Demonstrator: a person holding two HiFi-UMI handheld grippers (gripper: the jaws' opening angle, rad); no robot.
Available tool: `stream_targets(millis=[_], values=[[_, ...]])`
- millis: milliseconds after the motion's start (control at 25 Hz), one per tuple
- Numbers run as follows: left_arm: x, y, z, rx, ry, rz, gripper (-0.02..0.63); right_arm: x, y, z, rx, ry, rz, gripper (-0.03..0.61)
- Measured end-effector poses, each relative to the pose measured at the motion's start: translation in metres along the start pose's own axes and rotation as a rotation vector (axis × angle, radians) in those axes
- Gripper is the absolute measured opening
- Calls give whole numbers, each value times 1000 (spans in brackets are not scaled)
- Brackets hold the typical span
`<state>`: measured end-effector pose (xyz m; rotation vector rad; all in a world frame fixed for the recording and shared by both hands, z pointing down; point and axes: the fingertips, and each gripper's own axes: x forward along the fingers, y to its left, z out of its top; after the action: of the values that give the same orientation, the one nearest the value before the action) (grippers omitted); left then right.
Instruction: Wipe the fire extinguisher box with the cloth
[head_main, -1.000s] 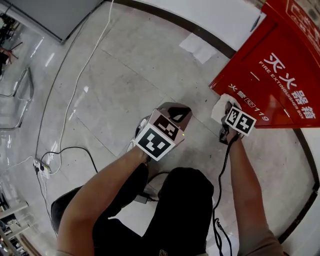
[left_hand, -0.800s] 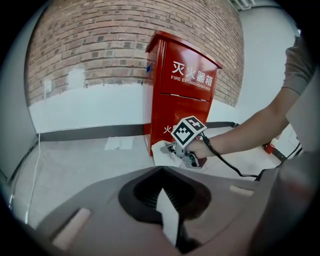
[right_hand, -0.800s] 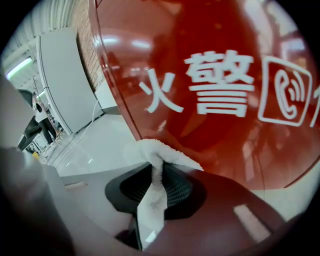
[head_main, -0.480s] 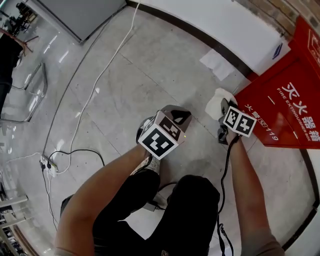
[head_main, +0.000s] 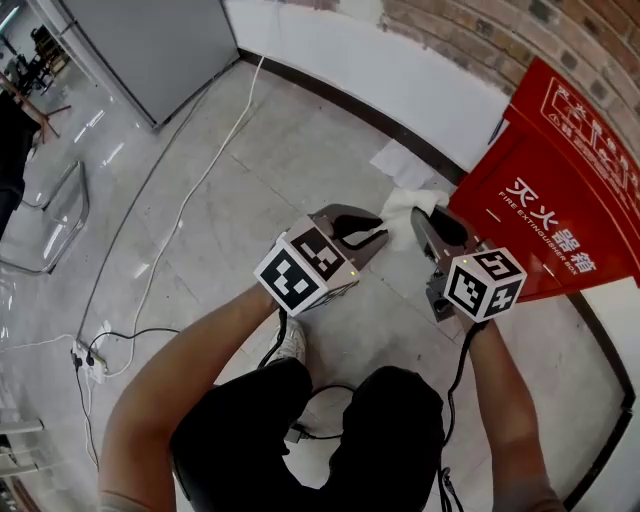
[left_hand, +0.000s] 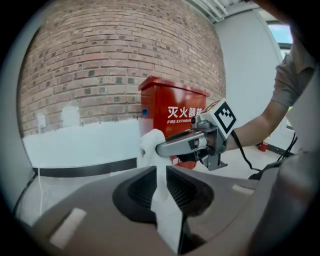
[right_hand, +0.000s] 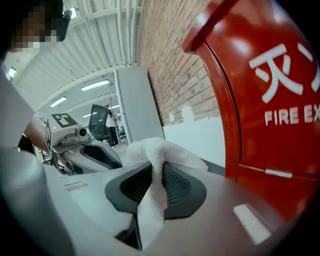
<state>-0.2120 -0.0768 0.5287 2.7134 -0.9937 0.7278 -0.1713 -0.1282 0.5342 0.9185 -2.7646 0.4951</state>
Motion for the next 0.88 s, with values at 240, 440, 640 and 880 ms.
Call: stream_targets(millis=[240,440,640,880], values=[[9,-49,39,149,-3,13,232,-47,28,51,84,-59,70,94],[12,-55,62,251,15,106,271,-68,45,71,152,-50,96,94],[20,-55,78,213,-33,63,270,-76,45,76,182,-12,94,95],[38,-32,86,177,-74,35,153,-66,30,77,150,32,43,97]])
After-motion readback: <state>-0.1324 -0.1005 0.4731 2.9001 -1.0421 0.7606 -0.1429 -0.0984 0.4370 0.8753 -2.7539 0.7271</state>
